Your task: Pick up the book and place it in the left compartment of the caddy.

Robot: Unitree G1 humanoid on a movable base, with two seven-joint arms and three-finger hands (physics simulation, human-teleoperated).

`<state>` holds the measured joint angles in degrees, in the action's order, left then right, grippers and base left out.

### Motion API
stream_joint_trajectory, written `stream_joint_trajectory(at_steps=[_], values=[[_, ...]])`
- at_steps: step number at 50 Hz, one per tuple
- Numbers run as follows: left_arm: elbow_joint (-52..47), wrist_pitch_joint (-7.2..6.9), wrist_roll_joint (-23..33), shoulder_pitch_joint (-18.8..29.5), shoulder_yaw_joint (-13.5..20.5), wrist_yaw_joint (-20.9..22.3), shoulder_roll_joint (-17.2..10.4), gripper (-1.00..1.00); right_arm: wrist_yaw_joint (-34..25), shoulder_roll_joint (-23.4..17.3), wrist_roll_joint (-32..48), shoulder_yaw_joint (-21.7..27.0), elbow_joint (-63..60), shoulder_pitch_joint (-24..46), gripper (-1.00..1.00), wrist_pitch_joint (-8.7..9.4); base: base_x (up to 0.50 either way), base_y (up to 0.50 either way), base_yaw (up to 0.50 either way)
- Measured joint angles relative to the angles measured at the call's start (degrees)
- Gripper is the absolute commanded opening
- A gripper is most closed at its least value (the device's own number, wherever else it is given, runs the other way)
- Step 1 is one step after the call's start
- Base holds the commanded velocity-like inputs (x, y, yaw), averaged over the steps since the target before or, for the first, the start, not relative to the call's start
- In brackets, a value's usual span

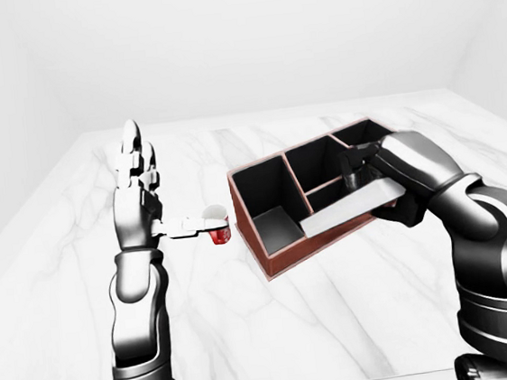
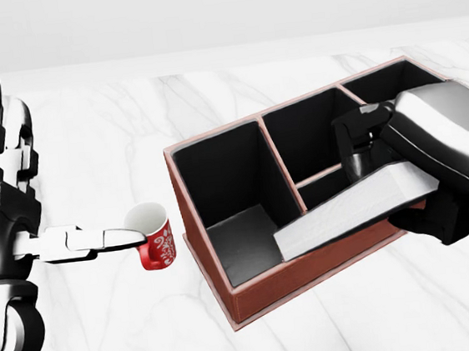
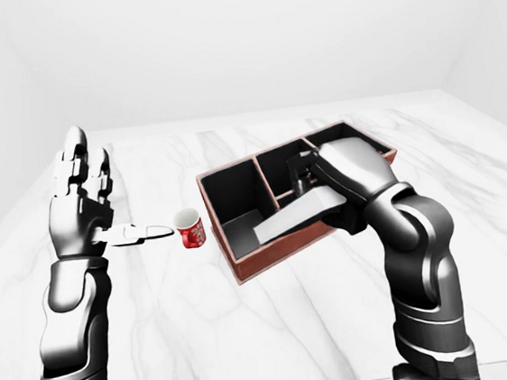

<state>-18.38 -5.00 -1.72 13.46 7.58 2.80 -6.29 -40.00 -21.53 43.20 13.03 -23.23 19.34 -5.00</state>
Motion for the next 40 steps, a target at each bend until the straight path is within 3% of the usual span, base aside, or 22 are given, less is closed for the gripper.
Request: stream_joint_trajectory(at_steps=[12, 28, 40], values=[[-0.8, 0.0, -0.2, -0.1, 0.6, 0.2, -0.4, 1.0, 0.0, 0.7, -1.0, -5.2, 4.2, 13.1, -1.0, 0.01, 0.0, 0.0, 0.0], [-0.9, 0.0, -0.5, 0.0, 0.9, 0.3, -0.6, 1.0, 0.0, 4.6, 7.3, -11.0, 19.7, 26.8, -1.0, 0.0, 0.0, 0.0, 0.0], [-1.3, 0.0, -0.8, -0.8, 1.1, 0.4, -0.5, 1.0, 0.0, 6.8, 13.8, -13.4, 30.1, 32.9, -1.0, 0.0, 0.0, 0.0, 0.0]])
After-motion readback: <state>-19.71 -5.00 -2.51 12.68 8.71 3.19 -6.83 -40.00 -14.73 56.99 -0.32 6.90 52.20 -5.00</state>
